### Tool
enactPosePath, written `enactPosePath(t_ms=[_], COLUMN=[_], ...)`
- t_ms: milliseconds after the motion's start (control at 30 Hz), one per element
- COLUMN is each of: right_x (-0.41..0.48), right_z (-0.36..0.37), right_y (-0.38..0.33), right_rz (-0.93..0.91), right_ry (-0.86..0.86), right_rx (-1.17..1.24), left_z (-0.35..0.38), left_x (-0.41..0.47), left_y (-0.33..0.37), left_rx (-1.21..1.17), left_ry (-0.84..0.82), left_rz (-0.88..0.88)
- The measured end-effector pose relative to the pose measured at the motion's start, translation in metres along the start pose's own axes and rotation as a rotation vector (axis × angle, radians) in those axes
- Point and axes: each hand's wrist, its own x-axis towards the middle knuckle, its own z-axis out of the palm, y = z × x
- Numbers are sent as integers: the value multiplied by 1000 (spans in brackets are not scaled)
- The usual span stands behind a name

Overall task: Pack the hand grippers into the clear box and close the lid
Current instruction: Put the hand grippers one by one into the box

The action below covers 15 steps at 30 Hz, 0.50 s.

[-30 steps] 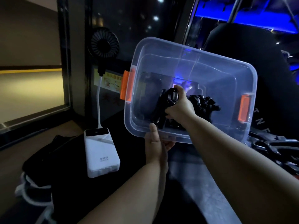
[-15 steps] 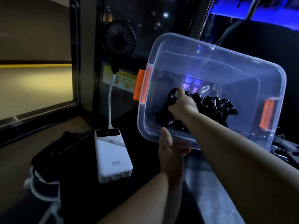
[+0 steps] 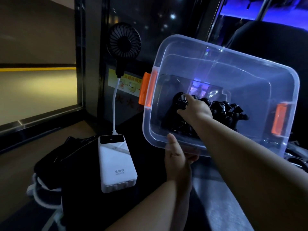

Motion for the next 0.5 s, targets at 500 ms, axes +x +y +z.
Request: enactPosePath(t_ms=[500], right_x=[-64], right_z=[-28], right_y=[66], right_rz=[24], right_ry=[181], right_rx=[251], left_z=[4], left_x=[-1], left_y=[9], left_rx=[192], left_ry=[-14], left_rz=[-77])
